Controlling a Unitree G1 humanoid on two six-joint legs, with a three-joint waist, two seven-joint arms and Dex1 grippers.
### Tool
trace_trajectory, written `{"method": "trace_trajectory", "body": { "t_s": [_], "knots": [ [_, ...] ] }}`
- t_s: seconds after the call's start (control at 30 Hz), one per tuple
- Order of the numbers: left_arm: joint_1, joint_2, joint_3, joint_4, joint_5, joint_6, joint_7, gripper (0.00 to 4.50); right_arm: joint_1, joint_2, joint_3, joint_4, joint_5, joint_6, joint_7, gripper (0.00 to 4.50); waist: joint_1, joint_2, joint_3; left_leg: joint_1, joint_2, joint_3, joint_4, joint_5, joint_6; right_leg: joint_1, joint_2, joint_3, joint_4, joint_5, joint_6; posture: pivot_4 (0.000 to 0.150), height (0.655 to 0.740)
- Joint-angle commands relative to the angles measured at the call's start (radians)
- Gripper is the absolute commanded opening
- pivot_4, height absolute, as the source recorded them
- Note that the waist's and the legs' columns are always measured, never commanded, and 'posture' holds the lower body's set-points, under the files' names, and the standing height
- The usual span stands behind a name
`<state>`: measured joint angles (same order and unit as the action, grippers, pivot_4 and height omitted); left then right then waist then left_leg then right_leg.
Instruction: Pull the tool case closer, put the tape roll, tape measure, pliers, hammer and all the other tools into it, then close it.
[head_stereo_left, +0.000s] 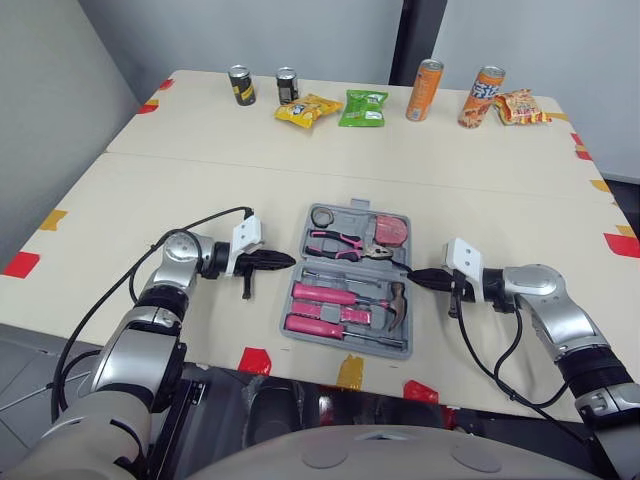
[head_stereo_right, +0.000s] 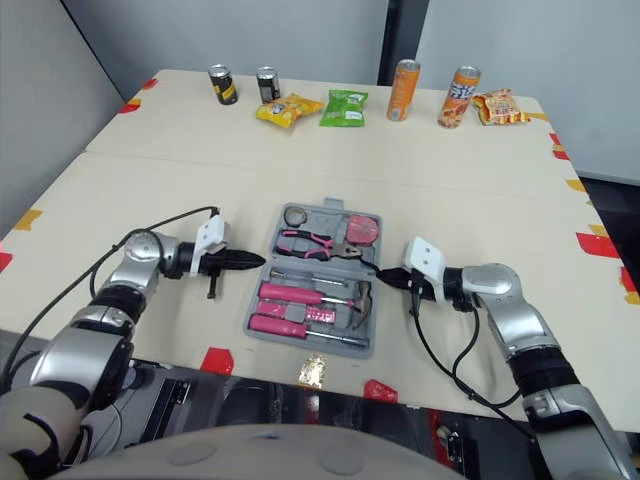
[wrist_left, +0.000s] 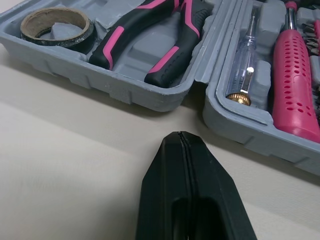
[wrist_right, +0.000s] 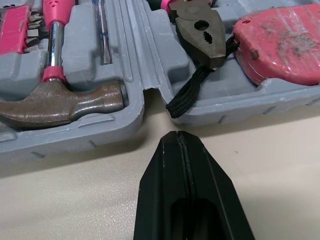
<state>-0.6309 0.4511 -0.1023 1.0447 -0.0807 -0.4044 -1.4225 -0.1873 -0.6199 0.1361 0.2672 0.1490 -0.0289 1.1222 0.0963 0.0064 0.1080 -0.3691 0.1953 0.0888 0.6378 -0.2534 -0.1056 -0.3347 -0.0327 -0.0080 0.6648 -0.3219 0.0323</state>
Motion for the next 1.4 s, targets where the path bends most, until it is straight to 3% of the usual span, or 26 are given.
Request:
{"method": "trace_trajectory", "body": {
  "t_s": [0.03,0.27,0.83,1.4],
  "knots": [
    [-0.016,-0.010,-0.002,0.024,0.017,-0.014,0.010,0.01,-0.002,0.003,0.004,-0.021,0.009,0.000,0.012,0.03,0.001,0.000,0.000,0.000,0.000,0.000,0.000,0.000,0.000,0.000,0.000,0.000,0.000,0.000,0.000,0.150,0.7400],
    [-0.034,-0.039,-0.006,0.045,0.034,-0.019,0.029,0.01,0.002,0.006,0.008,-0.030,0.006,0.001,0.014,0.03,0.004,0.000,0.000,0.000,0.000,0.000,0.000,0.000,0.000,0.000,0.000,0.000,0.000,0.000,0.000,0.150,0.7400],
    [-0.006,-0.067,-0.023,-0.003,0.039,0.002,-0.076,0.01,0.033,0.011,0.020,-0.118,0.026,0.060,0.030,0.03,0.004,0.000,0.000,0.000,0.000,0.000,0.000,0.000,0.000,0.000,0.000,0.000,-0.001,0.000,0.000,0.150,0.7400],
    [0.213,0.009,-0.064,-0.345,-0.016,0.148,-0.132,0.01,0.181,-0.034,0.015,-0.304,0.055,0.152,0.040,0.03,-0.002,0.000,0.000,0.001,0.000,0.000,-0.004,0.000,0.000,0.000,0.000,0.000,-0.004,0.000,0.000,0.150,0.7400]
  ]
}}
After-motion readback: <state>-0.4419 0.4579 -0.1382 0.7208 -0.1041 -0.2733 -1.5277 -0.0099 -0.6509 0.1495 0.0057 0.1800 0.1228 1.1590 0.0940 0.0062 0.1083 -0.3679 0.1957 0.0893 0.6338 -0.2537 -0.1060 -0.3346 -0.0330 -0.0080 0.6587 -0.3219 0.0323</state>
